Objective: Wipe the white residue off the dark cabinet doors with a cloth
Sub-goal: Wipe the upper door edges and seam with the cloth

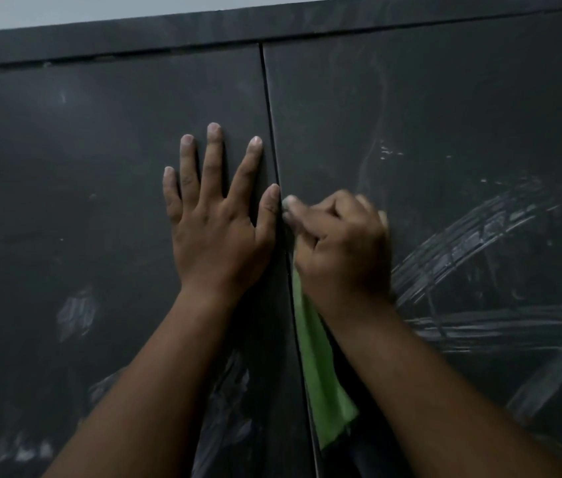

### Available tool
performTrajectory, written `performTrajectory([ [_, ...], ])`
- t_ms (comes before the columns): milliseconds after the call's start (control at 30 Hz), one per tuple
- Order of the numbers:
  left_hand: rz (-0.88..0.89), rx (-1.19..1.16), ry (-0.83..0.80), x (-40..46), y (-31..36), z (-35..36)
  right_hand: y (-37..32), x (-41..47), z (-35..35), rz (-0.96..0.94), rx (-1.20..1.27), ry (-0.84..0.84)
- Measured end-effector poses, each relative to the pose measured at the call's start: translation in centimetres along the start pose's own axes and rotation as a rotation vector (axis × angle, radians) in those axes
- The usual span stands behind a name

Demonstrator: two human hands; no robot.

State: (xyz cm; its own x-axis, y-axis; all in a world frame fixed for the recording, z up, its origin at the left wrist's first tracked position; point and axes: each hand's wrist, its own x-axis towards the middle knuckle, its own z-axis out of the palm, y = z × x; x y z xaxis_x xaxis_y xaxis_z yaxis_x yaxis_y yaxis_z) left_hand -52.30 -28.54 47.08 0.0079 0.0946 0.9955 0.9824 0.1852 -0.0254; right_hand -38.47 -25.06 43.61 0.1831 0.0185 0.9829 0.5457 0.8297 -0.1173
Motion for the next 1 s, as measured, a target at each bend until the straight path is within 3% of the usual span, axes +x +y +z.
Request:
performTrajectory([
  [133, 0.01, 0.006, 0.003, 0.0, -0.2, 0.0, 2.5, -3.9, -1.8, -0.042, -0.085, -0.03],
  [267, 0.013, 0.026, -0.002, 0.0, 0.0, 0.0, 5.3, -0.3, -2.8, 0.127, -0.1, 0.125],
  [367, 0.024, 0.033, 0.002, 0.1, 0.0, 0.1, 4.9, 3.0, -1.9, 0.195, -0.014, 0.142],
  [633, 0.033, 0.012, -0.009, 0.5, 0.7, 0.2, 5.2, -1.4, -3.1, -0.01, -0.061, 0.058],
  [833, 0.059, 0.013, -0.004, 0.9, 1.4, 0.5, 6.3, 5.0, -2.1, 0.226, -0.001, 0.196],
  [1000, 0.077, -0.002, -0.006, 1.4, 3.0, 1.1, 4.0, 2.3, -1.6, 0.035, 0.012, 0.078],
])
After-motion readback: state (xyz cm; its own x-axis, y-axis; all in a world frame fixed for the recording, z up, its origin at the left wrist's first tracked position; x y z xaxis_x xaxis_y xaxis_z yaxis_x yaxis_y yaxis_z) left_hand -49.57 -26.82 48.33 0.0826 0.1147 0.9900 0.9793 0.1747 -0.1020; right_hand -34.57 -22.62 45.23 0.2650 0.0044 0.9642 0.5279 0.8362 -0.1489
